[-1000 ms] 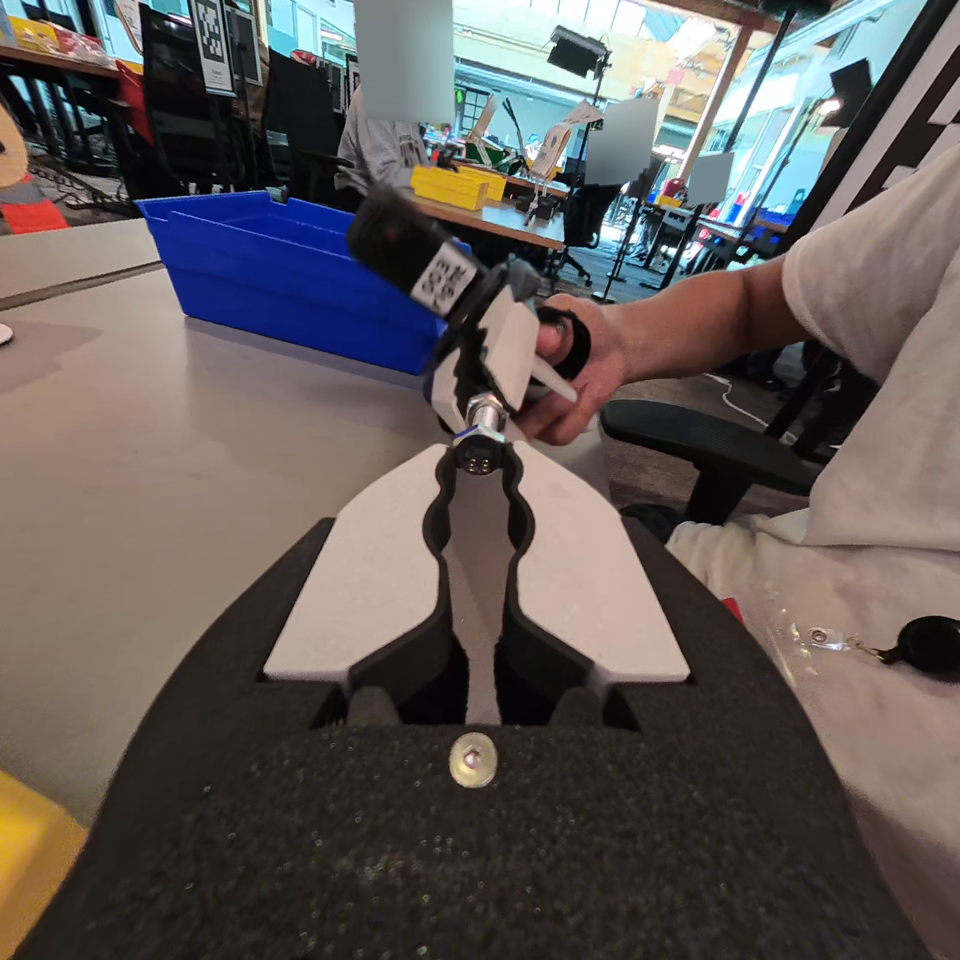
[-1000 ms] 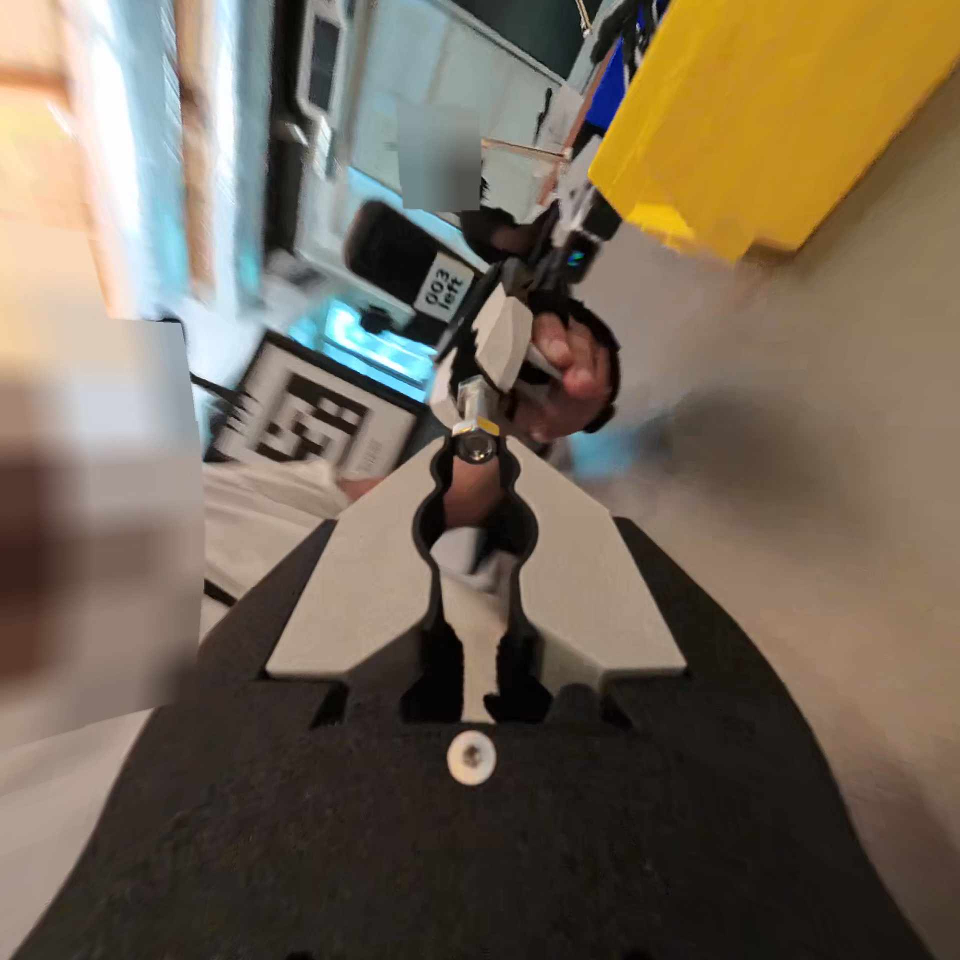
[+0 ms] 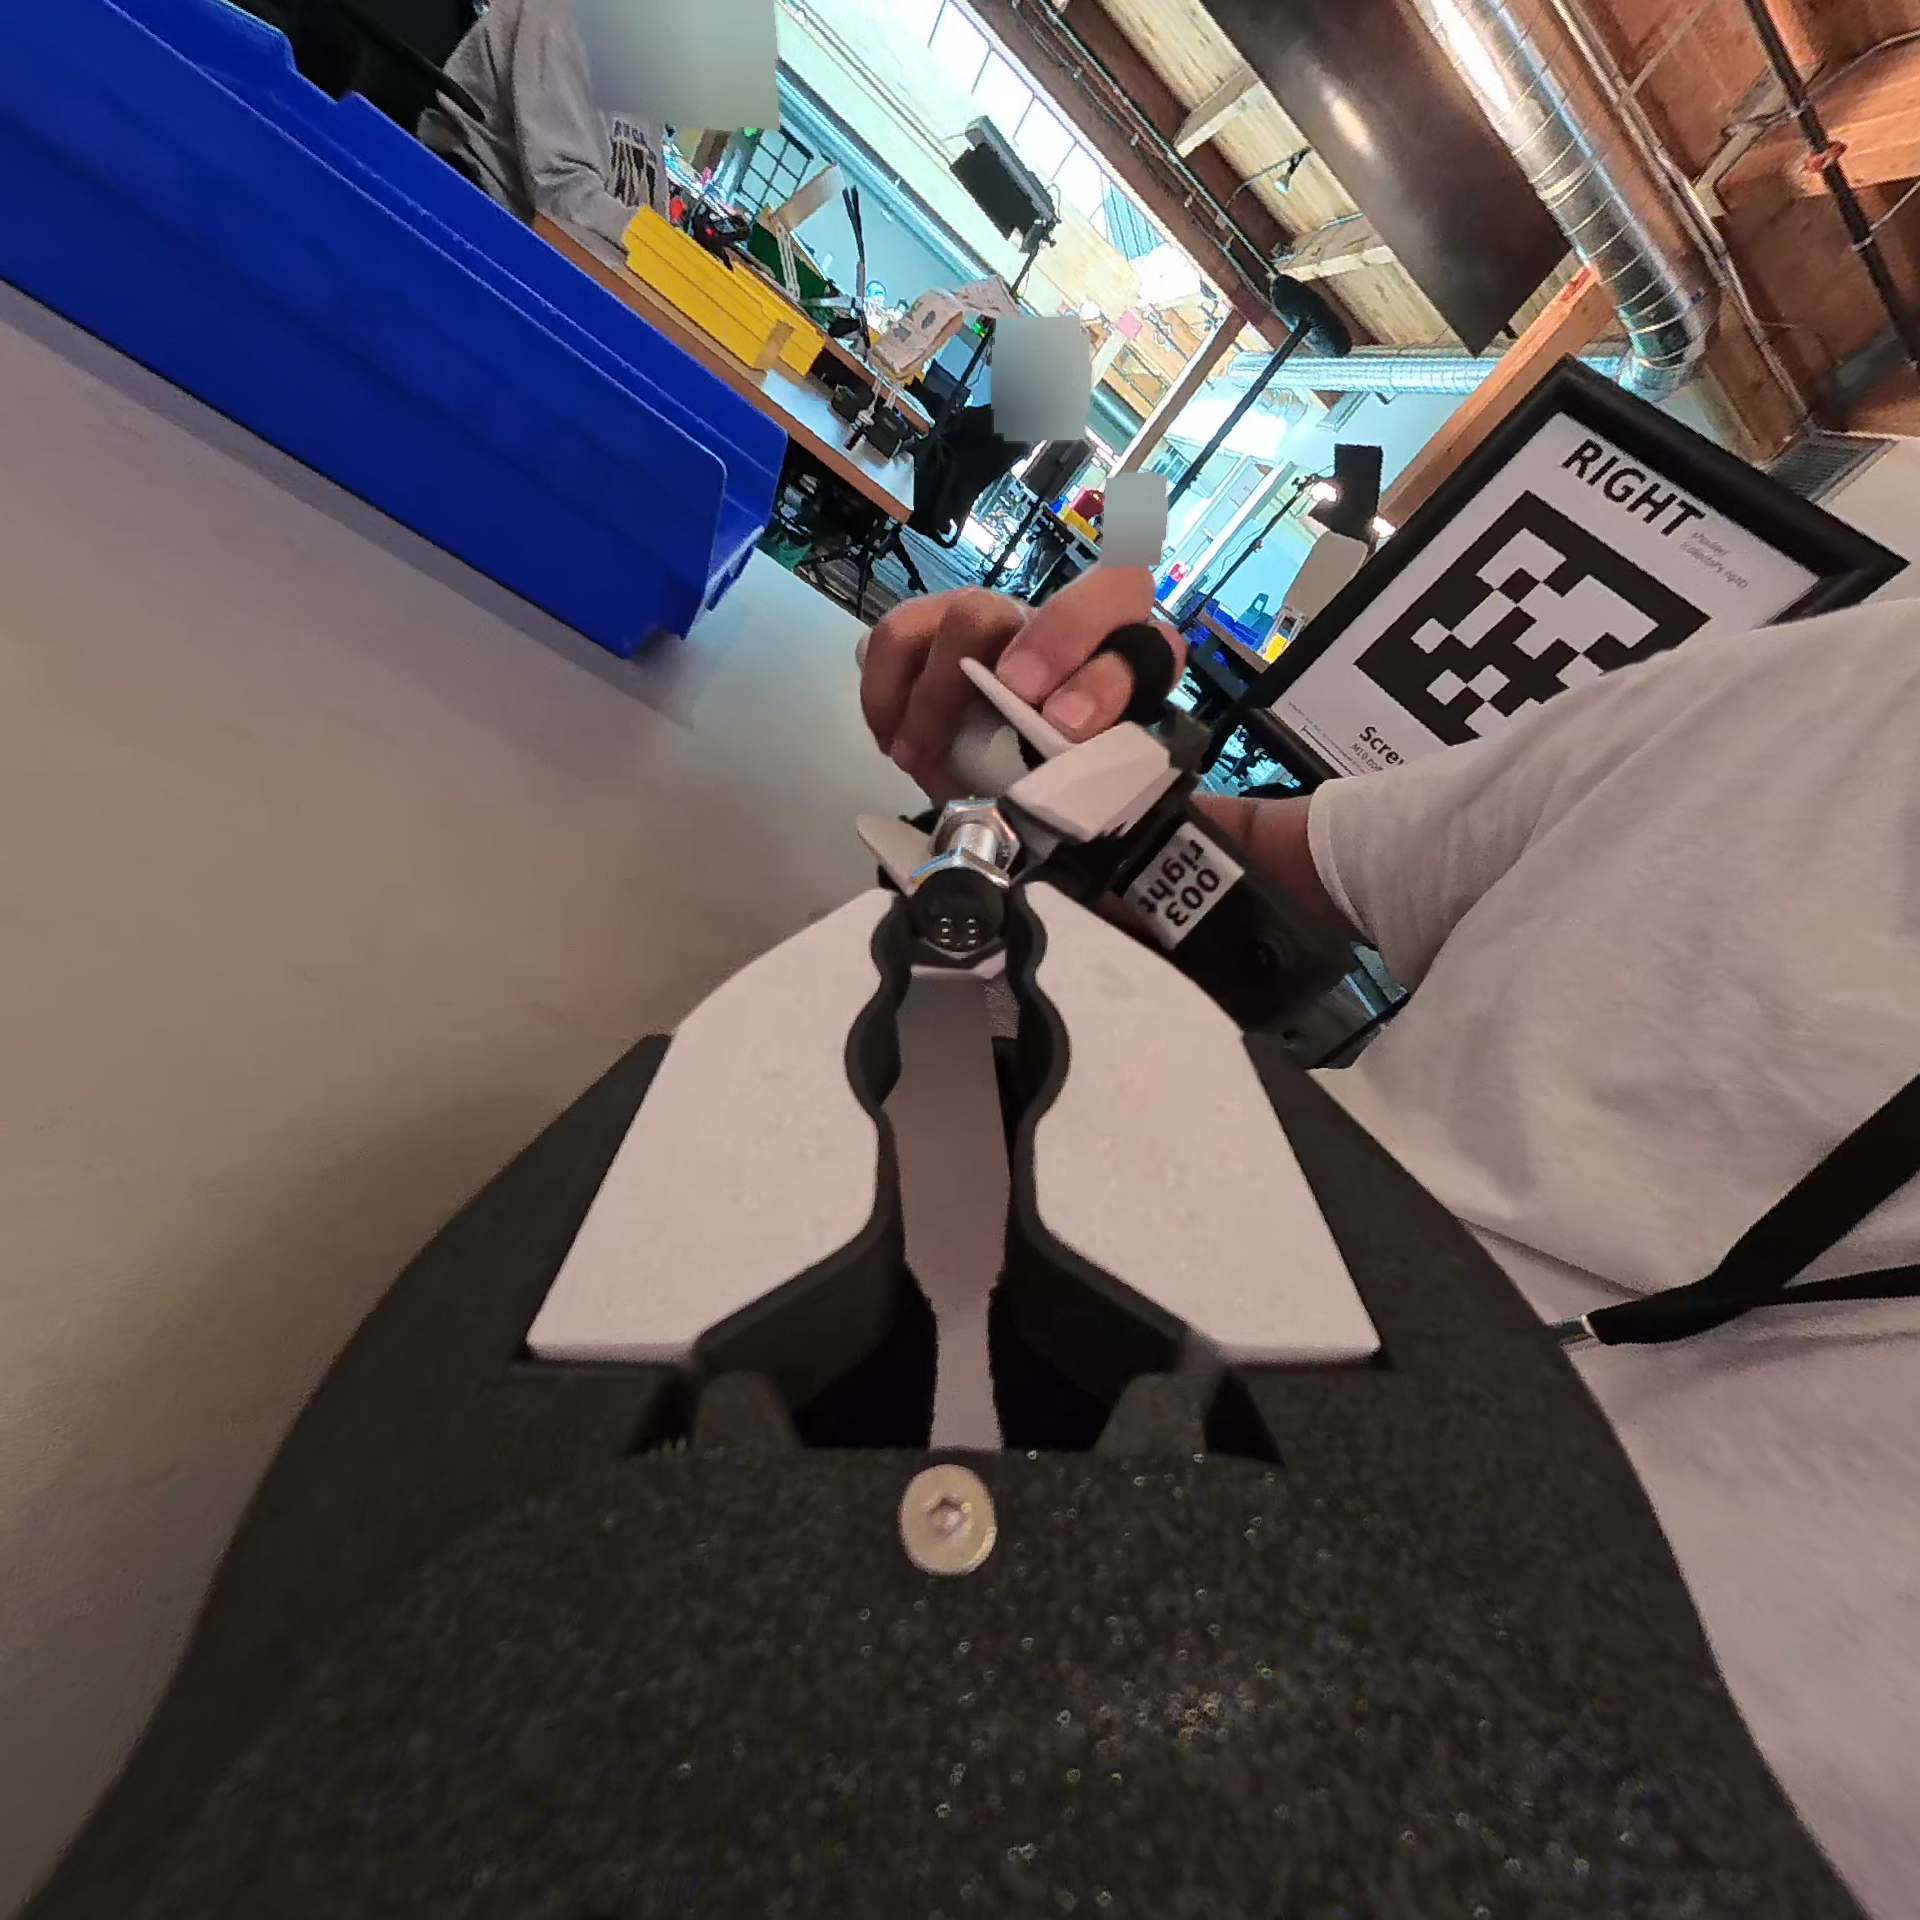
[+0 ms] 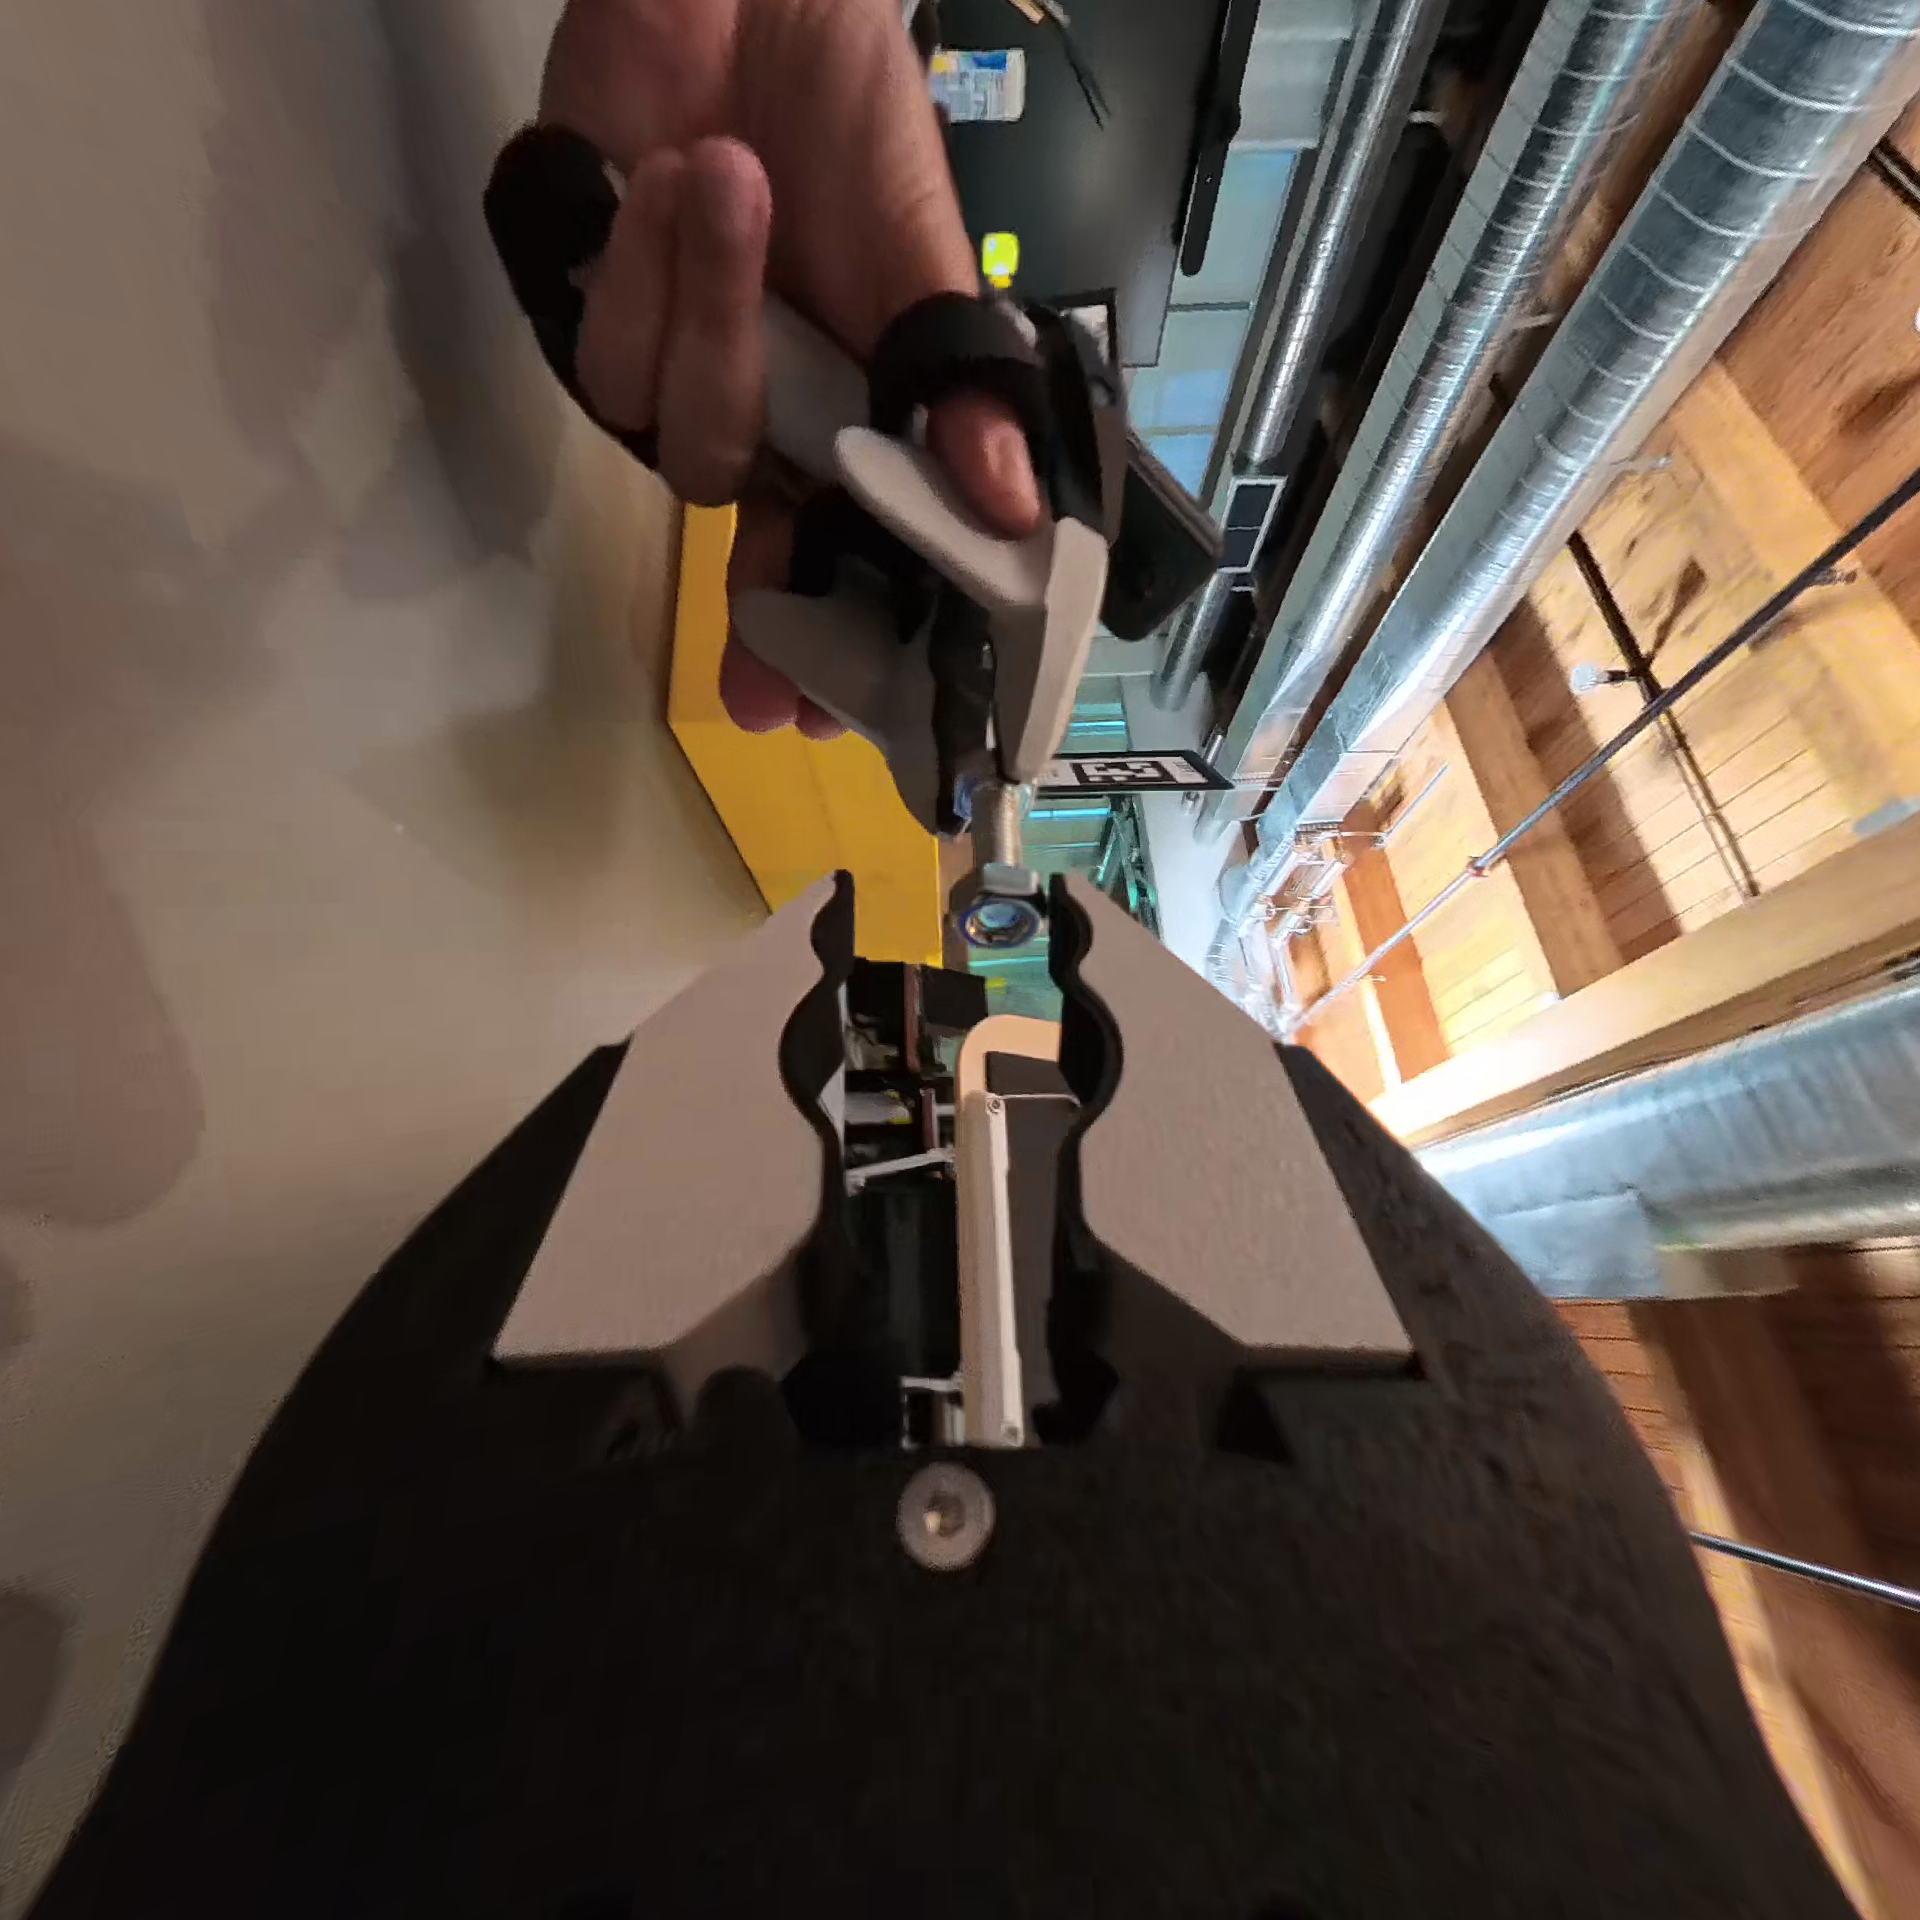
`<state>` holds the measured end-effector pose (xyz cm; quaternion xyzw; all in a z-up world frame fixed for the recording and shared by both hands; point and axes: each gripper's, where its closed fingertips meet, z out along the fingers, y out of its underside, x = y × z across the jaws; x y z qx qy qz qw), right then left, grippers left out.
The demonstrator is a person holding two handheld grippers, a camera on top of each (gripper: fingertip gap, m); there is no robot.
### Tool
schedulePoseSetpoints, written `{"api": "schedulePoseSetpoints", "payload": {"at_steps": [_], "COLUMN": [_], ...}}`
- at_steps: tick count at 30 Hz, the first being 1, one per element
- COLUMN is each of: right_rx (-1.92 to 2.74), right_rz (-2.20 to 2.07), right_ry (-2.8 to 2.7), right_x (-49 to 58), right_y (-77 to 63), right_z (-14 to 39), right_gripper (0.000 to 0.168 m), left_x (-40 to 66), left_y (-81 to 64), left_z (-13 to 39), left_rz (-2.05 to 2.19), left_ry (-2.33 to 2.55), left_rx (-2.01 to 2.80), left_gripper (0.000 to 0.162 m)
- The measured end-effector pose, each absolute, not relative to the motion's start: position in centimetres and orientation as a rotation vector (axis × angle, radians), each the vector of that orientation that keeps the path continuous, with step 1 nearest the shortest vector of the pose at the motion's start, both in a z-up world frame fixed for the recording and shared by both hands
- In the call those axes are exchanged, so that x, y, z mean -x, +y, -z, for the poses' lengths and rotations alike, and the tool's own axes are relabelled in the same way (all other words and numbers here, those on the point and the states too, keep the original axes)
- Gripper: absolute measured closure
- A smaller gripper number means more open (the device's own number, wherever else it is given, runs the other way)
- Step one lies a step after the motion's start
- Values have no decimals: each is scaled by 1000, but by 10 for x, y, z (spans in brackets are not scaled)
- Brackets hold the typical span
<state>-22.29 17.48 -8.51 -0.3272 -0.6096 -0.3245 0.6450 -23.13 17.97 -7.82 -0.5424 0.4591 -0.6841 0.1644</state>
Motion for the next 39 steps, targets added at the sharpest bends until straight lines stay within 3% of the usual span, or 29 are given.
{"api": "schedulePoseSetpoints", "payload": {"at_steps": [2, 6, 10, 17, 21, 24, 27, 33, 39], "right_rx": [694, 860, 1249, 1686, 1638, 1656, 1720, 1174, 839], "right_rz": [806, 625, -34, -1638, -1865, -1575, -844, 496, 890], "right_ry": [-1363, -1334, -1145, -288, -111, -351, -718, -1202, -1294], "right_x": [221, 221, 222, 223, 226, 228, 214, 201, 218], "right_y": [177, 178, 177, 183, 180, 174, 186, 190, 183], "right_z": [79, 80, 79, 73, 65, 66, 97, 82, 77], "right_gripper": [152, 151, 151, 152, 149, 121, 111, 114, 119], "left_x": [231, 231, 231, 230, 232, 234, 237, 237, 233], "left_y": [178, 178, 177, 185, 184, 187, 195, 197, 189], "left_z": [81, 82, 77, 73, 65, 56, 52, 64, 73], "left_rz": [1943, 1891, 1783, 1550, 1491, 1607, 1714, 1866, 1910], "left_ry": [1321, 1339, 1380, 1405, 1404, 1321, 1229, 1163, 1174], "left_rx": [1560, 1547, 1460, 1344, 1262, 1284, 1345, 1503, 1570], "left_gripper": [145, 145, 145, 145, 145, 145, 145, 145, 145]}}
